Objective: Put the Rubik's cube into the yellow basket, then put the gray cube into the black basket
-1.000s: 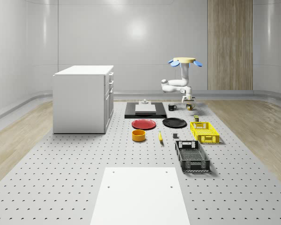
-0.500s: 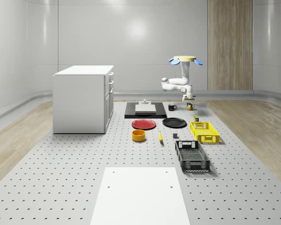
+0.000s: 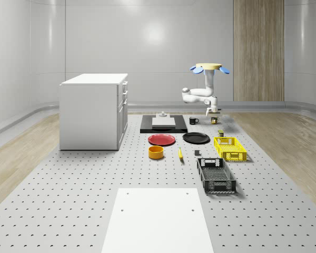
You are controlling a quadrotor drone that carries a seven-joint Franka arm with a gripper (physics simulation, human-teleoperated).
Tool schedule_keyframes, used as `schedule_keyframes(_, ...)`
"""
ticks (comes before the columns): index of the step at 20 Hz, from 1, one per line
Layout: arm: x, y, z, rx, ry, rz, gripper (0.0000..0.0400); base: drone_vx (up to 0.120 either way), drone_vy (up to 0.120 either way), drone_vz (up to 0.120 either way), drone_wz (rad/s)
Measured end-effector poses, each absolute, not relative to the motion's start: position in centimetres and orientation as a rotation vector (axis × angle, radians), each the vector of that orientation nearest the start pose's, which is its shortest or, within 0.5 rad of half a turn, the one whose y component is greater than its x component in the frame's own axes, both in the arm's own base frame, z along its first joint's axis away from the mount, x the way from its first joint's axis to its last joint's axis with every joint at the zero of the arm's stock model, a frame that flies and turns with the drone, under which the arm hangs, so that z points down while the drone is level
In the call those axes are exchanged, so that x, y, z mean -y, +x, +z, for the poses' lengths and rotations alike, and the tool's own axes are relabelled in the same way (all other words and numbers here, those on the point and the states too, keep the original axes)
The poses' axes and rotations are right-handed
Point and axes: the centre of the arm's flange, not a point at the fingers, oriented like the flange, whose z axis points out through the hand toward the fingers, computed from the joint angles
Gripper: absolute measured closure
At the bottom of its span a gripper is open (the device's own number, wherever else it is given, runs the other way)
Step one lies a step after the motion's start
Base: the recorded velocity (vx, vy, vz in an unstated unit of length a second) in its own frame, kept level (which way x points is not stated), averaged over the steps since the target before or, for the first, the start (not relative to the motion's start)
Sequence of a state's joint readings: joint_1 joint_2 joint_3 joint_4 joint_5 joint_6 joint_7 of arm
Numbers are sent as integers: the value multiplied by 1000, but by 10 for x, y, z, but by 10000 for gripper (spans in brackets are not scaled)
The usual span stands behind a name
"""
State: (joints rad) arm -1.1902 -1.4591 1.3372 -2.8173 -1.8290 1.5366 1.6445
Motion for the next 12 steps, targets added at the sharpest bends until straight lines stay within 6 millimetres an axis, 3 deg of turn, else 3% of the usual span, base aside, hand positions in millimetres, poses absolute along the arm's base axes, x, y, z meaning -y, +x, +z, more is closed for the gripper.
schedule_keyframes(10,-8,323,503,-1,-2,770,109,120,0,0,0)
schedule_keyframes(12,-8,323,503,-1,-2,770,109,120,120,0,0)
